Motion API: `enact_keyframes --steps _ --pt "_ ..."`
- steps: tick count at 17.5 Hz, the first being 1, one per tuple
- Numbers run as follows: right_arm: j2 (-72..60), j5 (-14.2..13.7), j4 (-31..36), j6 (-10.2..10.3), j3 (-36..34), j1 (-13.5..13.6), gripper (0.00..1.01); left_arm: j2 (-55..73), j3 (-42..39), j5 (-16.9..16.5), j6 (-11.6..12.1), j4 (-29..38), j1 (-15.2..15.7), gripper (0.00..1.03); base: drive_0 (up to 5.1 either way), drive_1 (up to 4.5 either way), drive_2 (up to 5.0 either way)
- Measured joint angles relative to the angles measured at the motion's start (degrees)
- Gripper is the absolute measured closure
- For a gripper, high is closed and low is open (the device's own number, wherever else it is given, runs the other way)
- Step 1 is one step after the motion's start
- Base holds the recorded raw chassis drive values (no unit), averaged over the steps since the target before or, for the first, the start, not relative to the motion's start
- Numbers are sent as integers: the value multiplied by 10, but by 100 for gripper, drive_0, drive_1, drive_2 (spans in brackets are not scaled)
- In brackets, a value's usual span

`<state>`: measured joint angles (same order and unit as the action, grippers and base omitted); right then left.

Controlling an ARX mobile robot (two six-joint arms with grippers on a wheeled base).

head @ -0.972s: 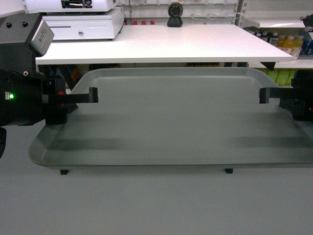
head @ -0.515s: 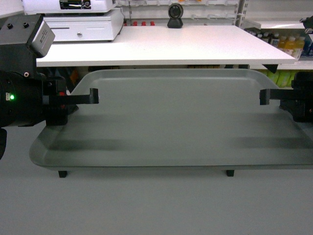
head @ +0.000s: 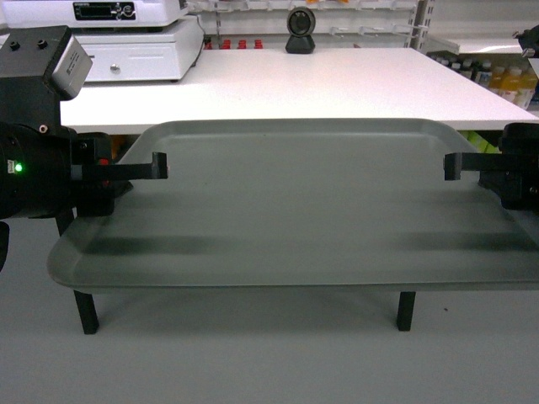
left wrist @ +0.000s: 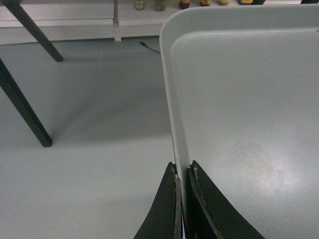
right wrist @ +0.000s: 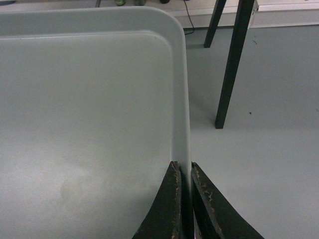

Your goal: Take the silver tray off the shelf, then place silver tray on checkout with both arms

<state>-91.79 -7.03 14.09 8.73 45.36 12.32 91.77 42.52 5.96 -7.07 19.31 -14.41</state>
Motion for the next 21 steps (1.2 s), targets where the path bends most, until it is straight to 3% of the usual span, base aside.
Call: enact_keyframes --steps 21 --pt "-1 2 1 0 0 0 98 0 0 0 0 3 0 99 3 428 -423"
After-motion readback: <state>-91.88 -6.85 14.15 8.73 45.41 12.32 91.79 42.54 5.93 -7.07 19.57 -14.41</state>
